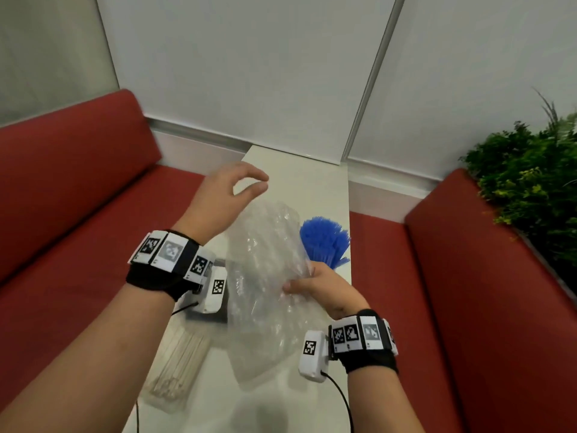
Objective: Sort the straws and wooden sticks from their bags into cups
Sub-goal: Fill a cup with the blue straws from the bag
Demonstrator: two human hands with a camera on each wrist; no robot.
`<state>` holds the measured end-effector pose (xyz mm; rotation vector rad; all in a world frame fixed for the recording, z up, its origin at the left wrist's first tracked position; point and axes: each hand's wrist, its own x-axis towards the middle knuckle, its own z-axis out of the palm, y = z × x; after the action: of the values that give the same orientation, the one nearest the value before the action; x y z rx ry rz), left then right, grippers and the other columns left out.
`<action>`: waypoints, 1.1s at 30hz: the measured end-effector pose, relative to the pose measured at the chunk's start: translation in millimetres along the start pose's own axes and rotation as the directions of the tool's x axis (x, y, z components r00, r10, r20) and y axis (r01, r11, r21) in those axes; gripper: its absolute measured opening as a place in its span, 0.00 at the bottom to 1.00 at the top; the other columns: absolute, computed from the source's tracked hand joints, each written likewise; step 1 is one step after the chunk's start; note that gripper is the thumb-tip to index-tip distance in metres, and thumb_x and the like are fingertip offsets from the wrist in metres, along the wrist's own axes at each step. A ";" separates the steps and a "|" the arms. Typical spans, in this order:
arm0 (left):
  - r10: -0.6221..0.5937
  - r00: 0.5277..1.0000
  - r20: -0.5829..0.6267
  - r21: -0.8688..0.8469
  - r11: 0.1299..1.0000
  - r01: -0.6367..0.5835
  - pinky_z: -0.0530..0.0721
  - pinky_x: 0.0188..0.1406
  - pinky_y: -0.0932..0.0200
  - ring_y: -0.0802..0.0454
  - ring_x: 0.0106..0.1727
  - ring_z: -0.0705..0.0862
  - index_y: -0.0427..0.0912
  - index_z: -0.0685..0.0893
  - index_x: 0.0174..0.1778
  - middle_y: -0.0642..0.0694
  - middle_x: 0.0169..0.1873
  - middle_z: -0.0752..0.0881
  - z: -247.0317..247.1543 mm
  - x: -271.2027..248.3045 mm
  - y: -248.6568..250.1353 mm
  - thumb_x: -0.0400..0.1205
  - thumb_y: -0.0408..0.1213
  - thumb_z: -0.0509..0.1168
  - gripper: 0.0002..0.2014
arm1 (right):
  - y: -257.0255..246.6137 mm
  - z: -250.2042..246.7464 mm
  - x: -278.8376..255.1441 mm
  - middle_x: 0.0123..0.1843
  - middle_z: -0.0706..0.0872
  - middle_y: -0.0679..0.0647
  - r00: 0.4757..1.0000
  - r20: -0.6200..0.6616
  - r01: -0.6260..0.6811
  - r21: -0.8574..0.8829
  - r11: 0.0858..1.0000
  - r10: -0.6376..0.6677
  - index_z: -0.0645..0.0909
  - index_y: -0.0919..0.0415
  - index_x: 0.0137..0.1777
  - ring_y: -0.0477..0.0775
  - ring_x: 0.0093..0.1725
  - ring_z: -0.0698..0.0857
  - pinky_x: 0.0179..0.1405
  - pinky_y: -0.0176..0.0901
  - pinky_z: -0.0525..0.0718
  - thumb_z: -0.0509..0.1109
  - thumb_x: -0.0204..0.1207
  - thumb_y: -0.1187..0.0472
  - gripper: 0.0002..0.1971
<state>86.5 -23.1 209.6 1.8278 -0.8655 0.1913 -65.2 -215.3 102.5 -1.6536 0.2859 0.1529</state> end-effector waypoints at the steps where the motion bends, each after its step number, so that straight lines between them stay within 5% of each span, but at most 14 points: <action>1: 0.077 0.994 0.074 -0.014 0.997 -0.076 0.77 0.64 0.67 0.67 0.58 0.83 0.55 0.89 0.52 0.62 0.51 0.88 3.7 -4.0 0.5 0.82 0.47 0.69 0.07 | 1.1 -1.1 2.4 0.49 0.94 0.64 0.998 -0.059 -0.036 0.008 0.999 0.037 0.91 0.64 0.52 0.59 0.46 0.93 0.54 0.59 0.91 0.78 0.71 0.67 0.09; 3: 0.027 0.931 0.364 -0.047 0.999 -0.010 0.65 0.73 0.74 0.72 0.71 0.75 0.63 0.87 0.58 0.68 0.62 0.85 20.6 -16.4 2.2 0.78 0.59 0.68 0.15 | 1.1 0.6 4.2 0.50 0.93 0.66 0.993 -0.102 -0.060 0.028 0.998 0.063 0.90 0.66 0.53 0.60 0.44 0.92 0.52 0.59 0.89 0.76 0.73 0.68 0.10; 6: -0.222 0.620 0.753 0.164 0.975 0.150 0.56 0.80 0.64 0.65 0.82 0.60 0.74 0.69 0.74 0.71 0.77 0.66 47.1 -38.7 -6.9 0.67 0.72 0.70 0.38 | 0.1 0.7 -0.7 0.52 0.91 0.66 0.998 0.050 0.042 0.103 0.994 -0.047 0.88 0.70 0.60 0.60 0.48 0.90 0.50 0.50 0.88 0.76 0.76 0.67 0.14; 8: -0.165 0.401 0.901 0.012 0.933 0.359 0.68 0.77 0.63 0.61 0.78 0.70 0.71 0.68 0.75 0.67 0.76 0.72 62.0 -53.9 -18.3 0.72 0.60 0.75 0.36 | -0.2 -6.1 -10.7 0.56 0.91 0.67 0.989 0.112 0.080 0.131 0.988 -0.095 0.88 0.71 0.62 0.63 0.55 0.91 0.57 0.53 0.89 0.76 0.77 0.68 0.14; 10: -0.061 0.263 0.963 -0.105 0.813 0.572 0.73 0.77 0.52 0.52 0.76 0.76 0.60 0.71 0.79 0.52 0.75 0.78 75.3 -68.2 -32.0 0.78 0.43 0.76 0.33 | 4.0 -13.5 -18.3 0.60 0.90 0.73 0.996 0.045 0.073 0.160 0.984 -0.081 0.88 0.72 0.63 0.69 0.60 0.90 0.66 0.65 0.87 0.76 0.78 0.70 0.14; 13: -0.271 0.248 0.930 0.042 0.750 0.660 0.79 0.71 0.44 0.44 0.63 0.87 0.51 0.86 0.65 0.45 0.60 0.89 91.0 -83.5 -42.8 0.69 0.45 0.82 0.27 | 24.2 -22.9 -24.4 0.58 0.89 0.76 0.994 -0.108 0.005 0.216 0.976 0.019 0.90 0.71 0.58 0.70 0.54 0.91 0.61 0.65 0.88 0.75 0.76 0.77 0.12; 16: -0.389 0.322 0.863 0.212 0.858 0.468 0.83 0.57 0.58 0.53 0.50 0.90 0.61 0.90 0.46 0.55 0.44 0.92 116.4 -101.9 -58.5 0.68 0.54 0.79 0.13 | 58.5 -29.4 -32.4 0.57 0.92 0.71 0.982 -0.145 -0.096 0.172 0.980 0.121 0.90 0.67 0.60 0.69 0.54 0.90 0.62 0.68 0.85 0.76 0.77 0.75 0.13; 20: -0.386 0.513 0.766 0.327 0.922 0.206 0.78 0.69 0.50 0.48 0.68 0.82 0.53 0.80 0.72 0.48 0.66 0.85 159.0 -127.6 -65.9 0.77 0.52 0.73 0.26 | 118.1 -27.6 -51.3 0.58 0.93 0.63 0.937 -0.301 -0.077 0.315 0.946 0.176 0.86 0.63 0.68 0.65 0.54 0.88 0.62 0.72 0.82 0.71 0.82 0.73 0.16; 23: -0.241 0.614 0.751 0.429 0.886 -0.177 0.52 0.83 0.36 0.47 0.86 0.51 0.59 0.53 0.85 0.51 0.86 0.54 183.1 -136.9 -73.4 0.84 0.47 0.64 0.35 | 160.9 -20.7 -71.0 0.64 0.92 0.54 0.908 -0.326 -0.091 0.461 0.883 0.263 0.83 0.53 0.74 0.58 0.55 0.89 0.58 0.58 0.85 0.70 0.82 0.72 0.23; 26: -0.260 0.357 0.897 0.402 0.816 -0.415 0.44 0.82 0.32 0.44 0.86 0.37 0.57 0.47 0.86 0.52 0.86 0.41 201.4 -153.2 -87.3 0.88 0.44 0.57 0.33 | 198.6 -9.4 -82.4 0.60 0.92 0.63 0.790 -0.346 -0.338 0.444 0.830 0.506 0.82 0.58 0.75 0.67 0.56 0.91 0.56 0.61 0.89 0.74 0.78 0.74 0.26; 28: -0.376 0.153 0.914 0.401 0.777 -0.485 0.52 0.83 0.34 0.38 0.86 0.41 0.53 0.50 0.87 0.49 0.87 0.44 209.3 -170.9 -95.5 0.89 0.43 0.55 0.31 | 208.2 0.9 -82.9 0.70 0.84 0.72 0.593 -0.466 -0.564 0.341 0.752 0.657 0.69 0.65 0.84 0.73 0.66 0.86 0.68 0.65 0.85 0.76 0.76 0.75 0.36; 30: -0.447 0.073 0.891 0.418 0.750 -0.513 0.54 0.82 0.36 0.37 0.86 0.43 0.51 0.48 0.87 0.47 0.87 0.43 212.8 -188.0 -101.4 0.89 0.42 0.56 0.32 | 201.3 12.9 -79.8 0.85 0.67 0.68 0.393 -0.698 -0.746 0.139 0.651 0.599 0.47 0.53 0.92 0.72 0.79 0.74 0.74 0.64 0.77 0.77 0.78 0.65 0.50; 31: -0.465 0.063 0.883 0.429 0.747 -0.508 0.54 0.83 0.37 0.37 0.86 0.42 0.50 0.46 0.87 0.47 0.87 0.40 214.1 -195.3 -103.7 0.89 0.41 0.56 0.34 | 193.9 18.7 -77.2 0.88 0.60 0.63 0.404 -0.797 -0.782 -0.046 0.622 0.449 0.40 0.47 0.92 0.69 0.84 0.67 0.77 0.65 0.72 0.76 0.80 0.59 0.53; 33: -0.469 0.058 0.881 0.437 0.762 -0.479 0.53 0.84 0.40 0.37 0.86 0.39 0.48 0.42 0.87 0.46 0.86 0.37 216.6 -204.8 -107.8 0.88 0.37 0.56 0.36 | 187.6 31.2 -67.6 0.93 0.49 0.55 0.612 -0.779 -0.681 -0.430 0.593 0.138 0.35 0.43 0.91 0.64 0.91 0.52 0.83 0.66 0.63 0.69 0.84 0.48 0.49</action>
<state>-49.4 -94.5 -67.8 2.5734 -2.0184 -1.2296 -179.5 -193.3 -62.3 -2.3410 1.4004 0.0129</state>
